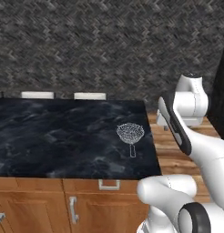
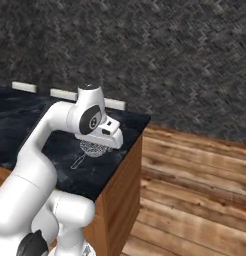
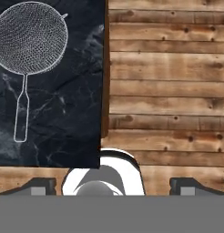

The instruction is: Pick the strainer and bowl and place them in the sink. Then turn on the water.

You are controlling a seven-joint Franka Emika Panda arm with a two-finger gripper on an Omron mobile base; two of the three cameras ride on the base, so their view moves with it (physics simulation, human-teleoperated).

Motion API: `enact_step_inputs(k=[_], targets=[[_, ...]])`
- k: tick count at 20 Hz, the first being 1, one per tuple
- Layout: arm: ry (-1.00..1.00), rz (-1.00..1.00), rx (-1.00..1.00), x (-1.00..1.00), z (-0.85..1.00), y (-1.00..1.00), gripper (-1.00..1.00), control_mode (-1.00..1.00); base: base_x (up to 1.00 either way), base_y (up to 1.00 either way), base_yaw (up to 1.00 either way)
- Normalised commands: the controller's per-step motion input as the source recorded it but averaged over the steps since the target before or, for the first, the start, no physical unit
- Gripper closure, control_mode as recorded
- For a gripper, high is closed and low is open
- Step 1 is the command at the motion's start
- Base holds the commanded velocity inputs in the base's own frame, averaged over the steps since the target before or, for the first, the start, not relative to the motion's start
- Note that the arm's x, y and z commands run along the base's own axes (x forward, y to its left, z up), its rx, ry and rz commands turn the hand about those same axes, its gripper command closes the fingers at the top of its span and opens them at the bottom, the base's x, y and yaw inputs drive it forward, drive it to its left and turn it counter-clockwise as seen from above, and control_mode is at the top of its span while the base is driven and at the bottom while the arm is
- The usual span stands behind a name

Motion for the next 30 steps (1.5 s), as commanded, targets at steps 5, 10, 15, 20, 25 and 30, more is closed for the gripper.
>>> enact_step_inputs(k=[5,10,15,20,25,30], targets=[[0.00,0.00,0.00,0.00,0.00,0.00,-1.00,1.00,0.23,0.77,-0.09],[0.00,0.00,0.00,0.00,0.00,0.00,-1.00,1.00,0.24,0.13,-0.17],[0.00,0.00,0.00,0.00,0.00,0.00,-1.00,1.00,0.21,0.00,-0.23],[0.00,0.00,0.00,0.00,0.00,0.00,-1.00,1.00,0.38,0.11,-0.21],[0.00,0.00,0.00,0.00,0.00,0.00,-1.00,1.00,0.45,0.11,-0.20],[0.00,0.00,0.00,0.00,0.00,0.00,-1.00,1.00,0.31,0.10,-0.15]])
